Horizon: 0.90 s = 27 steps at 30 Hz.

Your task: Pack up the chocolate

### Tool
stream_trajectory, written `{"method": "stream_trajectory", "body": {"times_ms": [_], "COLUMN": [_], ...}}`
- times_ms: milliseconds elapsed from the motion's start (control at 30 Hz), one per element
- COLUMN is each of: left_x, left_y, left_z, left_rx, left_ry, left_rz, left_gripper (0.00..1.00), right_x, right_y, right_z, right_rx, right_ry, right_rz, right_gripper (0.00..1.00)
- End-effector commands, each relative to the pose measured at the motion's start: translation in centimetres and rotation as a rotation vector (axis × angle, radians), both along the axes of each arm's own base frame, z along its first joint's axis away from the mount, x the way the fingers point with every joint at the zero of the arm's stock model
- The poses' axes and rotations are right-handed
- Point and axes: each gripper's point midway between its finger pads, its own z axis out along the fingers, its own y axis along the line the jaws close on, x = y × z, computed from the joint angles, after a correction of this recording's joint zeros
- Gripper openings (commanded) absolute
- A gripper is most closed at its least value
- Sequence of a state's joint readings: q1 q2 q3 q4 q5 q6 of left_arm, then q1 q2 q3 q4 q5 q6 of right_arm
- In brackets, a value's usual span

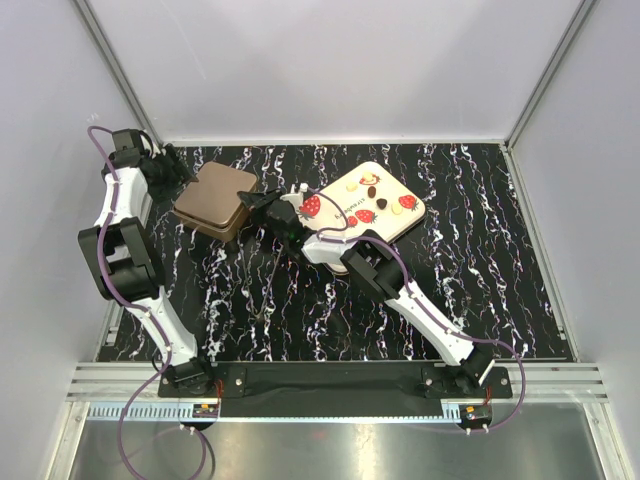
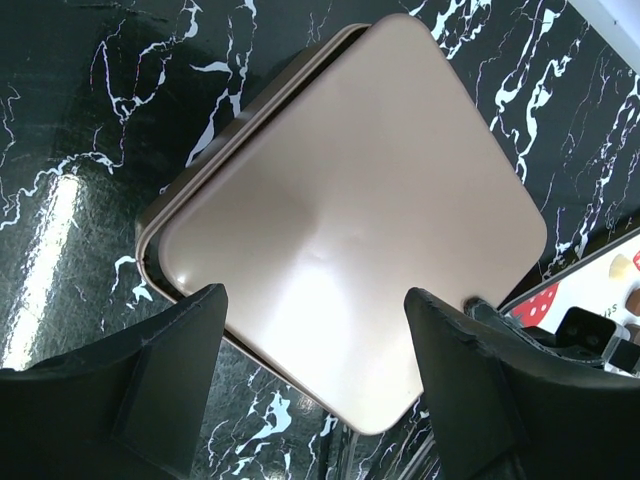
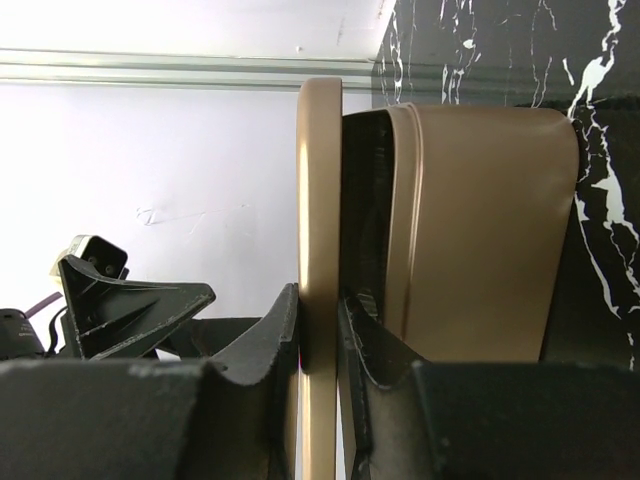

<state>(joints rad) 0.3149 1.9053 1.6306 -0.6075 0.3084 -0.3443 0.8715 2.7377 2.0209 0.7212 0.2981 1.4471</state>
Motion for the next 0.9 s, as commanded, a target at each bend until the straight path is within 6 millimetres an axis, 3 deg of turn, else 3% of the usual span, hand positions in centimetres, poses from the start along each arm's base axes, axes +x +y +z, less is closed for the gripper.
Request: {"method": "stream_trajectory", "body": {"times_ms": [0, 133, 400, 867], "left_x": [0.7, 0.4, 0.4, -0.3], "left_y": [0.4, 0.6, 1.1, 2.0], "left_z": [3.0, 3.0, 4.2, 5.0], "left_rx": [0.046, 0.059, 0.084, 0.133], "left_ry": [-0.067, -0.052, -0.05, -0.03], "left_rz": [-0.007, -0.003, 0.004, 0.021], "left_gripper": [0.78, 0.78, 0.78, 0.78], "right_x": [0.4, 0.3, 0.1, -0.5], "right_y": [-0.4, -0.3, 0.0, 0.3], "right_z": [1.1, 1.0, 3.4, 5.0], "right_rx": [0.064, 0.096, 0.131, 0.189], "right_ry": [-0.031, -0.029, -0.134, -0.204], "right_rz": [-0.022, -0.01, 0.006, 0.033], "right_gripper": [0.0, 0.0, 0.0, 0.0]}}
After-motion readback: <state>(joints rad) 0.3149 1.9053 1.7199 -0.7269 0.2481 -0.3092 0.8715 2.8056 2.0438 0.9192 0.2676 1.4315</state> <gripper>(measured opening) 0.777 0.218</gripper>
